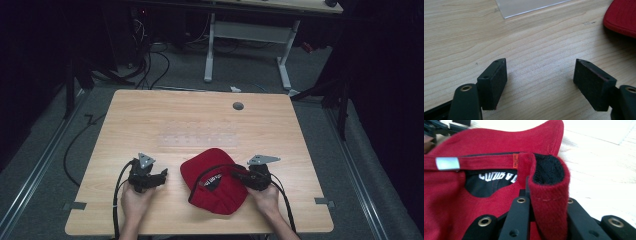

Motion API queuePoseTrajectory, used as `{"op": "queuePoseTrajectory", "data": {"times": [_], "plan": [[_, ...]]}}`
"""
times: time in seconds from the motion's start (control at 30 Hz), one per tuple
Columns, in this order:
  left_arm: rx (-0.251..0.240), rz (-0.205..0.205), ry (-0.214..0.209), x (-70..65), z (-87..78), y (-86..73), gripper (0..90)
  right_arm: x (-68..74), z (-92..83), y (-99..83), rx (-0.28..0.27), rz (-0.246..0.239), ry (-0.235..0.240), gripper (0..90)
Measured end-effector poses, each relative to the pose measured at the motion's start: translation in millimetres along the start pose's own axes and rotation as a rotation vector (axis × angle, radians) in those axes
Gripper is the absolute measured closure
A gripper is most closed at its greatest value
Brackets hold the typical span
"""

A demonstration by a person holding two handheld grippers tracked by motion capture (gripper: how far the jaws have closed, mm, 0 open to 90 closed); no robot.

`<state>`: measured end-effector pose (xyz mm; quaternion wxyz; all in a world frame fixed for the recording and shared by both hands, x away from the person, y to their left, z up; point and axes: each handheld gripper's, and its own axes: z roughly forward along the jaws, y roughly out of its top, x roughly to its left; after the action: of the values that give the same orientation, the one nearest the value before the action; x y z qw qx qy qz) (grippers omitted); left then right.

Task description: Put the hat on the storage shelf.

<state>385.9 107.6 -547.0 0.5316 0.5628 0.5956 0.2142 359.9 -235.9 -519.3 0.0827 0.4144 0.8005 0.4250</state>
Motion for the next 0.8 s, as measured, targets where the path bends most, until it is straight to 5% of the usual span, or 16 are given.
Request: {"op": "queuePoseTrajectory", "data": {"times": [0.8], "plan": [[0.001, -0.002, 0.002, -0.3, 0.3, 0.2, 27.6, -8.6, -28.8, 5.9, -0.08, 0.096, 0.091, 85.1]]}}
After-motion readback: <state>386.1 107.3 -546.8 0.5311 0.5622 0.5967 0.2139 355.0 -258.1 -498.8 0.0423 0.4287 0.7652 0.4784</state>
